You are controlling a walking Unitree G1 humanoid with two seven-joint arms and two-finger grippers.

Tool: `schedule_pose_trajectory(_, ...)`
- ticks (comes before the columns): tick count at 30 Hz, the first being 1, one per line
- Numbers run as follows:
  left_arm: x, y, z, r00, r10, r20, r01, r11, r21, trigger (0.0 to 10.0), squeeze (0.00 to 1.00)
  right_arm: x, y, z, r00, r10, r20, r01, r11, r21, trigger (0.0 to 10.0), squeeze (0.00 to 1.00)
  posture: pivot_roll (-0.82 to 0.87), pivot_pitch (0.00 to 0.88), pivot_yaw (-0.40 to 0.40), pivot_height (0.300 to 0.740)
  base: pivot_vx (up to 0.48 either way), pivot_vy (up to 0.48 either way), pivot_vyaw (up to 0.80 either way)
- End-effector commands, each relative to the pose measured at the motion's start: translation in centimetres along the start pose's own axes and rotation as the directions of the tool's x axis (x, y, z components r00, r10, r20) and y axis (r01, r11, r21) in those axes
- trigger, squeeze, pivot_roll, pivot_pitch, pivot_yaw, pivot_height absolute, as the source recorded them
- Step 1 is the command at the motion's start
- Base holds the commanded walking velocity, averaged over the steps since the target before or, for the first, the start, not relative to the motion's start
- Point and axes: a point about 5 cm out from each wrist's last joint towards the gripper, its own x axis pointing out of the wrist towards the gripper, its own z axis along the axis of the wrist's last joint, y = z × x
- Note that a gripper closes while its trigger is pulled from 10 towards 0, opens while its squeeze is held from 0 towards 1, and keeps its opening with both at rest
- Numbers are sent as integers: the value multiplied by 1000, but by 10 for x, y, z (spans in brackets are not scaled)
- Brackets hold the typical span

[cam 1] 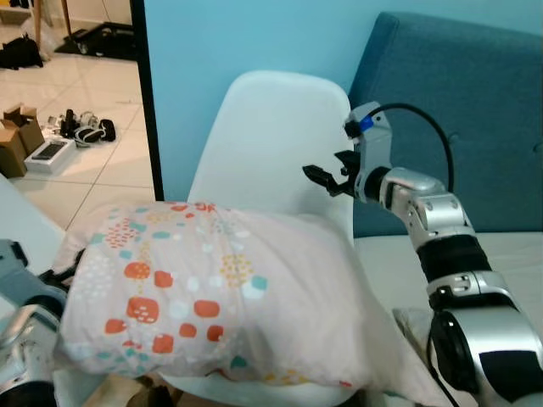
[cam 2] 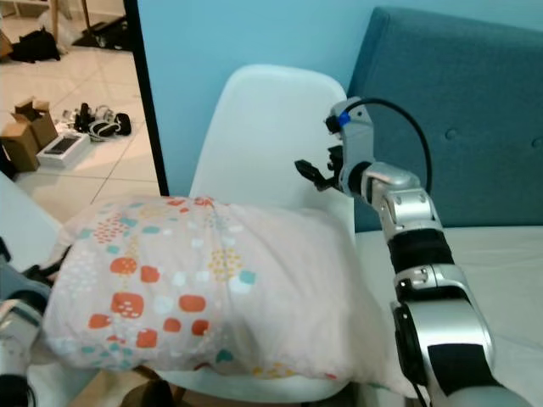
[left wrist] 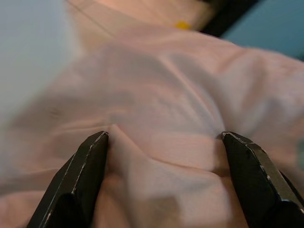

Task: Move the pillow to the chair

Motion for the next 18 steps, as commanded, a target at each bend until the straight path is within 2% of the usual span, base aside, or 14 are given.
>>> schedule_pose_trajectory(1, 5, -23, -34, 982, -129, -137, 117, 989, -95, 10000, 0, -5, -6, 1, 1000, -28, -4, 28, 1000, 6, 10000, 0, -152, 103, -140, 490, 0, 0, 0)
schedule_pose_trajectory(2, 5, -23, -34, 982, -129, -137, 117, 989, -95, 10000, 0, -5, -6, 1, 1000, -28, -4, 28, 1000, 6, 10000, 0, -152, 103, -140, 490, 0, 0, 0)
schedule_pose_trajectory(4, 9, -46, -51, 946, -266, -185, 231, 954, -189, 10000, 0, -7, -7, 2, 999, -45, -10, 45, 999, 9, 10000, 0, -166, 107, -135, 490, 0, 0, 0)
schedule_pose_trajectory(5, 9, -46, -51, 946, -266, -185, 231, 954, -189, 10000, 0, -7, -7, 2, 999, -45, -10, 45, 999, 9, 10000, 0, -166, 107, -135, 490, 0, 0, 0)
schedule_pose_trajectory(6, 10, -57, -55, 923, -335, -189, 289, 929, -233, 10000, 0, -8, -7, 2, 999, -50, -12, 50, 999, 9, 10000, 0, -170, 107, -135, 490, 0, 0, 0)
schedule_pose_trajectory(7, 10, -66, -56, 900, -394, -188, 345, 906, -246, 10000, 0, -8, -8, 3, 998, -56, -13, 56, 998, 8, 10000, 0, -180, 107, -131, 490, 0, 0, 0)
schedule_pose_trajectory(8, 10, -66, -56, 900, -394, -188, 345, 906, -246, 10000, 0, -8, -8, 3, 998, -56, -13, 56, 998, 8, 10000, 0, -180, 107, -131, 490, 0, 0, 0)
schedule_pose_trajectory(9, 10, -70, -56, 882, -433, -186, 383, 888, -253, 10000, 0, -9, -8, 3, 998, -61, -15, 61, 998, 8, 10000, 0, -180, 107, -131, 490, 0, 0, 0)
schedule_pose_trajectory(14, 13, -71, -46, 878, -456, -147, 410, 874, -260, 10000, 0, -10, -9, 2, 998, -67, -15, 67, 998, 7, 10000, 0, -168, 102, -127, 490, 0, 0, 0)
schedule_pose_trajectory(16, 15, -62, -28, 918, -384, -100, 365, 916, -168, 10000, 0, -8, -7, 2, 998, -69, 9, 68, 997, 32, 10000, 0, -153, 87, -120, 490, 0, 0, 0)
schedule_pose_trajectory(17, 15, -62, -28, 918, -384, -100, 365, 916, -168, 10000, 0, -8, -7, 2, 998, -69, 9, 68, 997, 32, 10000, 0, -153, 87, -120, 490, 0, 0, 0)
schedule_pose_trajectory(18, 15, -55, -13, 947, -315, -59, 313, 949, -46, 10000, 0, -7, -5, 4, 997, -62, 46, 58, 995, 78, 10000, 0, -145, 79, -119, 490, 0, 0, 0)
